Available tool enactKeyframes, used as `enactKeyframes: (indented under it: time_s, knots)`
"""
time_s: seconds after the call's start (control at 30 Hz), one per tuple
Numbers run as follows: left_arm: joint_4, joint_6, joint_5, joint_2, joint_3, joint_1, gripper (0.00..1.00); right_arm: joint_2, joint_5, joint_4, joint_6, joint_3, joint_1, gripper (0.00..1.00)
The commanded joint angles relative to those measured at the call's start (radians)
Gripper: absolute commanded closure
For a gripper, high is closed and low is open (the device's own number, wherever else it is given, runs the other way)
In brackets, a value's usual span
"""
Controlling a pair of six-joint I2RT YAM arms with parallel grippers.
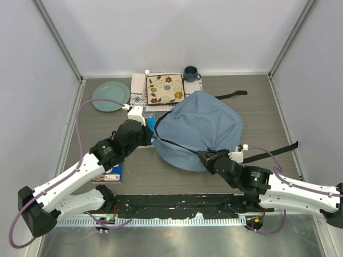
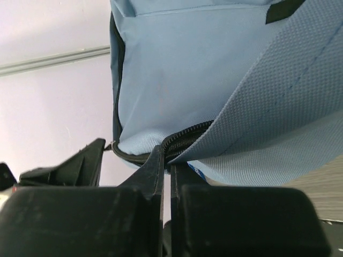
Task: Pack the student bag
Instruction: Unzip the student bag at the center of the board.
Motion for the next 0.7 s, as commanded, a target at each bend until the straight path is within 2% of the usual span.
enactKeyframes:
  time_s: [0.0, 0.1, 0.27, 0.37, 0.57, 0.67]
  knots:
    - [-0.078, 0.119, 0.001, 0.047, 0.079, 0.145, 1.00, -0.072, 0.107, -0.311, -0.081, -0.020, -0.024, 0.99]
    - [-0.054, 0.108, 0.053, 0.088, 0.076, 0.147, 1.00, -0.130, 0.094, -0.322, -0.150, -0.012, -0.024, 0.99]
    - [0.027, 0.005, 0.047, 0.095, 0.016, 0.147, 1.00, -0.181, 0.100, -0.415, -0.344, 0.026, -0.024, 0.99]
    - [0.054, -0.044, 0.119, 0.102, 0.014, 0.147, 1.00, -0.198, 0.100, -0.421, -0.490, 0.049, -0.025, 0.99]
    - [0.118, -0.081, 0.324, 0.130, 0.016, 0.145, 1.00, -0.187, 0.034, -0.311, -0.783, 0.113, -0.024, 0.99]
    - [0.120, -0.088, 0.371, 0.162, 0.046, 0.124, 1.00, -0.146, -0.003, -0.270, -0.892, 0.121, -0.025, 0.99]
